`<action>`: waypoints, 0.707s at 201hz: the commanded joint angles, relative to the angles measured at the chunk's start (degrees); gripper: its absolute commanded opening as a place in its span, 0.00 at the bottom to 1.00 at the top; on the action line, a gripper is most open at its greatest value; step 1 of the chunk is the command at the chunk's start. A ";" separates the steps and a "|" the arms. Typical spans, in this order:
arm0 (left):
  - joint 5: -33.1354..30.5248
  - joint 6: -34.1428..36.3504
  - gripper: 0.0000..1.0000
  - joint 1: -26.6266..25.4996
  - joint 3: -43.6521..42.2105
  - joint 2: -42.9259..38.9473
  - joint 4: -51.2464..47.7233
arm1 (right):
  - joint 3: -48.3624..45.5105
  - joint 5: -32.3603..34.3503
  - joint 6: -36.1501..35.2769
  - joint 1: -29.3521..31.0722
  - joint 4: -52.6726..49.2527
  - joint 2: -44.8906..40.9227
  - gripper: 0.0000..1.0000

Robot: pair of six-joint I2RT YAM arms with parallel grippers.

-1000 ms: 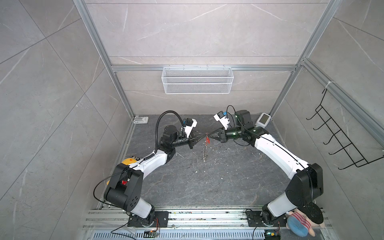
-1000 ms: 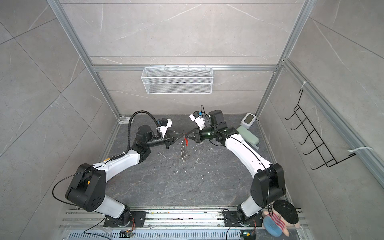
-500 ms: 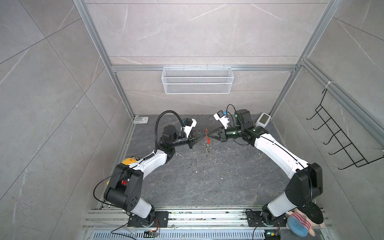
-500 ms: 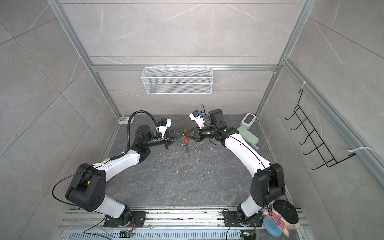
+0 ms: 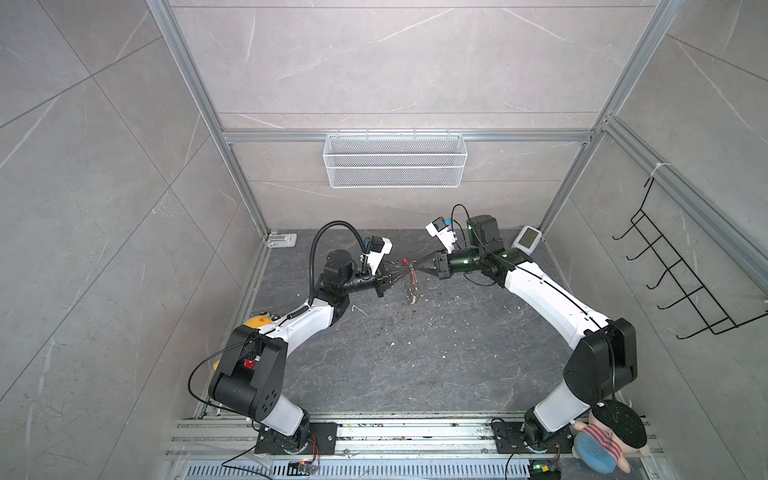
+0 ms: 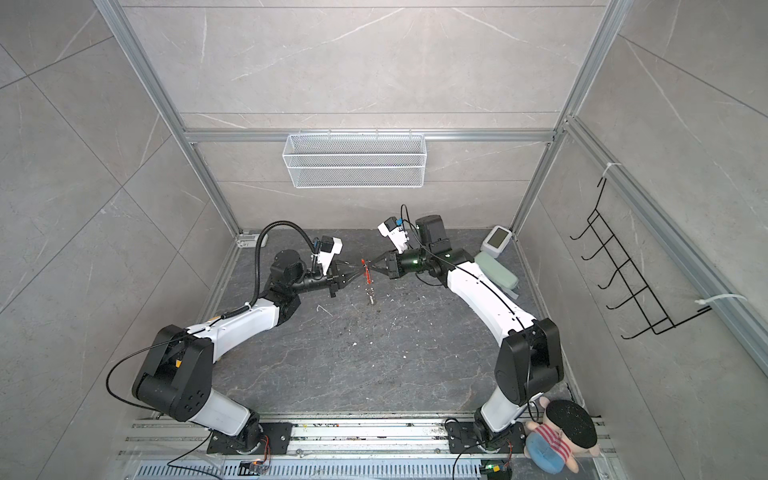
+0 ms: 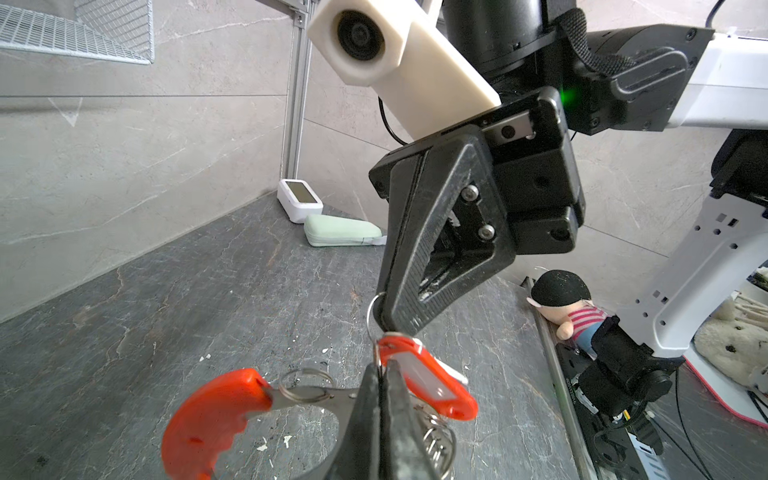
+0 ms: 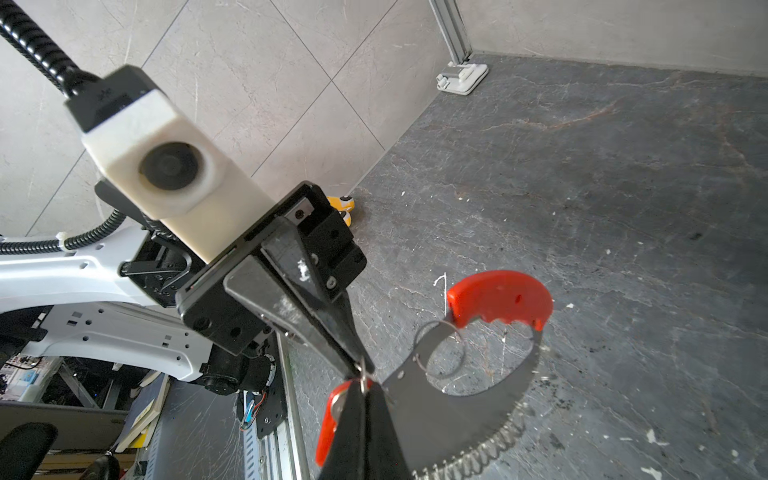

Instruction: Put the keys on the keyring

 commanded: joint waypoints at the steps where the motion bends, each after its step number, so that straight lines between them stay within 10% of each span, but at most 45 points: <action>1: 4.29 0.99 0.00 0.03 2.08 -1.17 7.44 | -1.53 3.00 1.01 -1.21 -0.43 0.44 0.00; 142: -0.14 -18.45 0.00 0.83 2.63 5.89 31.60 | -9.11 -5.05 13.97 -2.10 14.70 -1.16 0.00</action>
